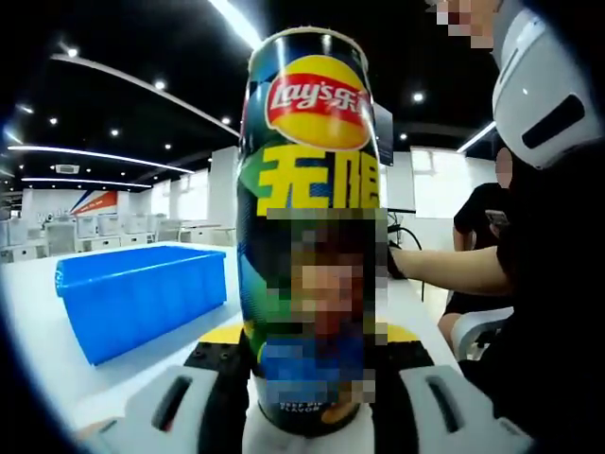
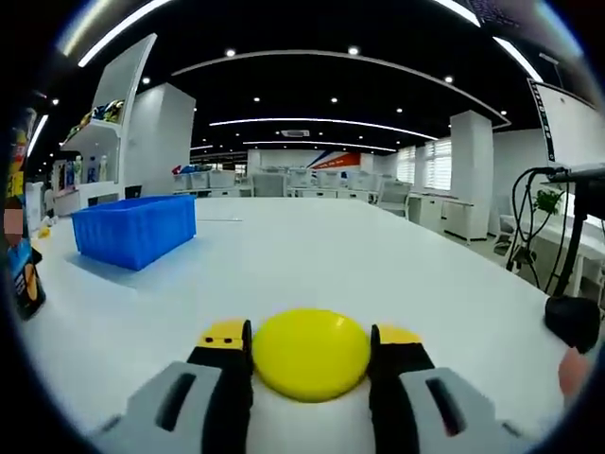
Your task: Open the lid of the chip container on the table, take out the chips, place them into the box in front of the container, and close the lid
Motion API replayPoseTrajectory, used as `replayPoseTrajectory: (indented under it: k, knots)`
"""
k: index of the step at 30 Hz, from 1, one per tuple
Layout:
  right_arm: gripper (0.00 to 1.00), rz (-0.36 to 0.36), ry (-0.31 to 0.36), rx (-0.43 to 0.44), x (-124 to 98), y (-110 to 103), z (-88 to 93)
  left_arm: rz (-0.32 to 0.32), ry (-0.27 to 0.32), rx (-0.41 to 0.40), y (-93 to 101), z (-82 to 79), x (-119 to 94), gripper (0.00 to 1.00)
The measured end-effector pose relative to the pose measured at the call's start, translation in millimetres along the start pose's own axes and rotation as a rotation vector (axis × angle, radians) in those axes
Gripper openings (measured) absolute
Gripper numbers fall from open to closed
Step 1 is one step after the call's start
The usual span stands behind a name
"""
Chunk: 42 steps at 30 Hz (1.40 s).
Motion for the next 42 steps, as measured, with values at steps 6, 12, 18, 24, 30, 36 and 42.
replayPoseTrajectory:
  k: [6, 12, 18, 24, 30, 36, 42]
  knots:
    - [0.46, 0.014, -0.019, -0.001, -3.7, 1.2, -0.9, 0.001, 0.0, 0.0, 0.0, 0.2, -0.1, 0.5]
    - [0.46, 0.028, -0.006, 0.008, -6.1, 3.6, -4.7, 0.002, 0.002, 0.0, 0.3, 0.4, 0.1, 0.5]
    - [0.46, 0.04, 0.044, 0.063, -6.6, 13.6, -25.4, 0.003, 0.002, 0.0, 0.1, 0.5, 0.2, 0.5]
    - [0.46, 0.013, 0.119, -0.019, -5.5, 19.3, -88.6, 0.002, 0.002, -0.001, -0.2, 0.4, 0.3, 0.5]
    - [0.46, -0.12, 0.177, -0.015, -7.5, 11.4, -147.3, 0.002, 0.002, -0.002, -0.3, 0.5, 0.5, 0.5]
    - [0.46, -0.382, 0.206, 0.155, -14.4, -7.9, -176.7, 0.002, 0.003, -0.003, -0.3, 0.8, 0.8, 0.5]
    - [0.46, -0.543, 0.202, 0.137, -21.3, -34.3, -187.4, 0.005, 0.005, -0.003, -0.1, 1.2, 1.7, 0.5]
Point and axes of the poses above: the point that each gripper's makers call its tool centre point, and the gripper's own axes: x roughly forward along the fingers, y roughly to its right, z roughly out of its underside, the point moved 9 cm from there along -x, roughly backward along the fingers, and after that the axes turned 9 degrees about y, right-handed, at the moved point
